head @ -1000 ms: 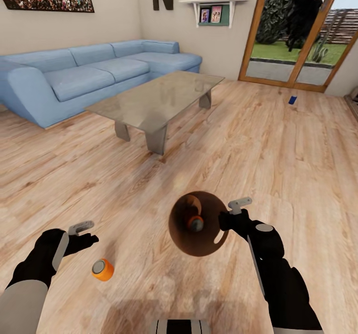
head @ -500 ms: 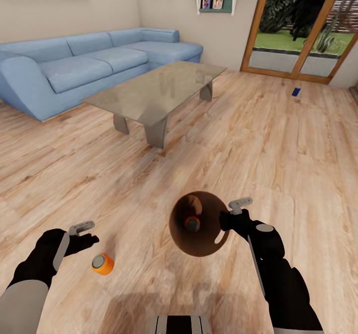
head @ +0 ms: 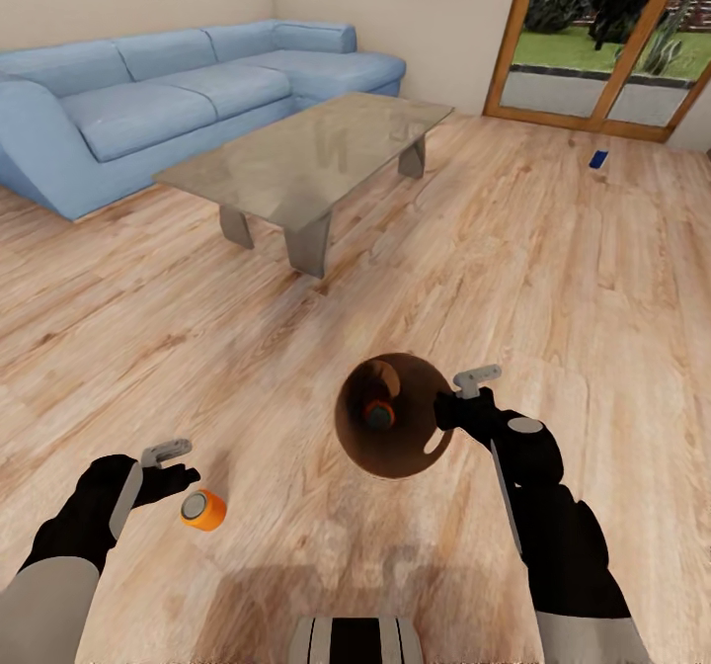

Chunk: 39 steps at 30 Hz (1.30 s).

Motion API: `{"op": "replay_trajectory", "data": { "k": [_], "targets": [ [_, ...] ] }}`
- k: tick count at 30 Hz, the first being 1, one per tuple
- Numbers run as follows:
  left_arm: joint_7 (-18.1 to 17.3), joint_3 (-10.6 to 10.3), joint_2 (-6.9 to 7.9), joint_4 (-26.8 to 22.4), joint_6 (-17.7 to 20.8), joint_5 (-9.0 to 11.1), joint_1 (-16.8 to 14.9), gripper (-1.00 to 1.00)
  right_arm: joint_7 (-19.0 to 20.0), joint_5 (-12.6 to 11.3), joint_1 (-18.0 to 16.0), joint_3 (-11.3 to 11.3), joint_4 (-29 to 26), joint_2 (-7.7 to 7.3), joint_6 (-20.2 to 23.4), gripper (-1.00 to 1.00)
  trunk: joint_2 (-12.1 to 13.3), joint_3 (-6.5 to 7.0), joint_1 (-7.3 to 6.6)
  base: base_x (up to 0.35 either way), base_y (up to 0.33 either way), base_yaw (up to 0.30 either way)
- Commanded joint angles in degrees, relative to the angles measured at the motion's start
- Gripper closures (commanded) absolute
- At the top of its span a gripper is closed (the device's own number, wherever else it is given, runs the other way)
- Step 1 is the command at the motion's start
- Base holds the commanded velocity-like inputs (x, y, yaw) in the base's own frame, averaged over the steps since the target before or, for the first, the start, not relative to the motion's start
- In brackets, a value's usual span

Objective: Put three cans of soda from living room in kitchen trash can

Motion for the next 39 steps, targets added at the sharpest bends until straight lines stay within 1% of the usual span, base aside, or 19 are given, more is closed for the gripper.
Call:
{"op": "replay_trajectory", "data": {
  "k": [1, 2, 3, 7, 8, 10, 12, 13, 15, 17, 18, 19, 23, 26, 28, 31, 39],
  "targets": [
    [0.00, -0.07, -0.03, 0.03, -0.11, 0.00, 0.00, -1.00, 0.41, -0.99, -1.41, 0.05, 0.03, -0.03, 0.55, 1.00, -0.02, -0.23, 0.02, 0.000, 0.000, 0.000],
    [0.00, -0.08, -0.05, 0.02, -0.22, 0.00, 0.00, -1.00, 0.41, -0.96, -1.89, 0.05, 0.01, -0.06, 0.73, 1.00, -0.03, -0.45, 0.05, 0.000, 0.000, 0.000],
    [0.00, -0.11, -0.09, 0.05, -0.63, -0.05, 0.00, -1.00, 0.41, -0.93, -3.42, 0.05, -0.02, -0.20, 2.32, 1.00, -0.04, -0.67, 0.07, 0.000, 0.000, 0.000],
    [0.00, -0.13, -0.32, 0.08, -1.06, -0.08, 0.00, -1.00, 0.43, -0.88, -7.10, 0.08, -0.05, -0.49, 6.82, 1.00, -0.10, -1.56, 0.18, 0.000, 0.000, 0.000],
    [0.00, -0.14, -0.44, 0.08, -1.13, -0.09, 0.00, -1.00, 0.43, -0.85, -8.18, 0.07, -0.05, -0.54, 7.60, 1.00, -0.11, -1.78, 0.20, 0.000, 0.000, 0.000],
    [0.00, -0.17, -0.51, 0.08, -1.18, -0.09, 0.00, -1.00, 0.43, -0.82, -9.17, 0.06, -0.05, -0.56, 8.20, 1.00, -0.14, -2.23, 0.25, 0.000, 0.000, 0.000],
    [0.04, -0.22, -0.61, 0.08, -1.23, -0.09, 0.00, -1.00, 0.42, -0.74, -11.10, 0.06, -0.06, -0.63, 10.24, 1.00, -0.16, -2.67, 0.30, 0.000, 0.000, 0.000],
    [0.06, -0.41, -0.67, 0.09, -1.24, -0.09, 0.00, -1.00, 0.42, -0.71, -12.83, 0.04, -0.06, -0.72, 12.13, 1.00, -0.18, -2.89, 0.33, 0.000, 0.000, 0.000],
    [0.07, -0.61, -0.70, 0.09, -1.25, -0.09, 0.00, -1.00, 0.42, -0.70, -14.00, 0.01, -0.06, -0.96, 13.17, 1.00, -0.20, -3.33, 0.38, 0.000, 0.000, 0.000],
    [0.08, -0.81, -0.72, 0.09, -1.25, -0.09, 0.00, -1.00, 0.45, -0.69, -15.74, -0.01, -0.06, -1.93, 14.56, 1.00, -0.23, -3.78, 0.43, 0.000, 0.000, 0.000],
    [0.08, -0.91, -0.73, 0.09, -1.26, -0.09, 0.00, -1.00, 0.48, -0.69, -17.50, -0.02, -0.06, -2.89, 16.16, 1.00, -0.24, -4.00, 0.46, 0.000, 0.000, 0.000],
    [0.09, -0.95, -0.73, 0.09, -1.26, -0.09, 0.00, -1.00, 0.49, -0.68, -18.68, -0.03, -0.06, -3.30, 16.39, 1.00, -0.26, -4.22, 0.48, 0.000, 0.000, 0.000],
    [0.09, -1.00, -0.78, 0.09, -1.26, -0.09, 0.00, -1.00, 0.50, -0.68, -20.95, -0.03, -0.06, -3.80, 16.39, 1.00, -0.31, -5.11, 0.59, 0.000, 0.000, 0.000],
    [0.09, -1.01, -0.93, 0.09, -1.26, -0.09, 0.00, -1.00, 0.51, -0.66, -21.95, -0.03, -0.06, -3.93, 16.39, 1.00, -0.35, -5.77, 0.67, 0.000, 0.000, 0.000],
    [0.09, -1.03, -1.08, 0.09, -1.26, -0.09, 0.00, -1.00, 0.51, -0.64, -22.29, 0.01, -0.06, -3.94, 16.39, 1.00, -0.35, -5.77, 0.67, 0.000, 0.000, 0.000],
    [0.09, -1.05, -1.22, 0.09, -1.26, -0.09, 0.00, -1.00, 0.51, -0.64, -22.49, 0.23, -0.06, -3.56, 16.39, 1.00, -0.35, -5.77, 0.67, 0.000, 0.000, 0.000],
    [0.09, -1.10, -1.26, 0.09, -1.66, -0.09, 0.00, -1.00, 0.51, -0.60, -22.54, 0.73, -0.06, -3.36, 16.39, 1.00, -0.35, -5.77, 0.67, 0.000, 0.000, 0.000]
  ]
}}
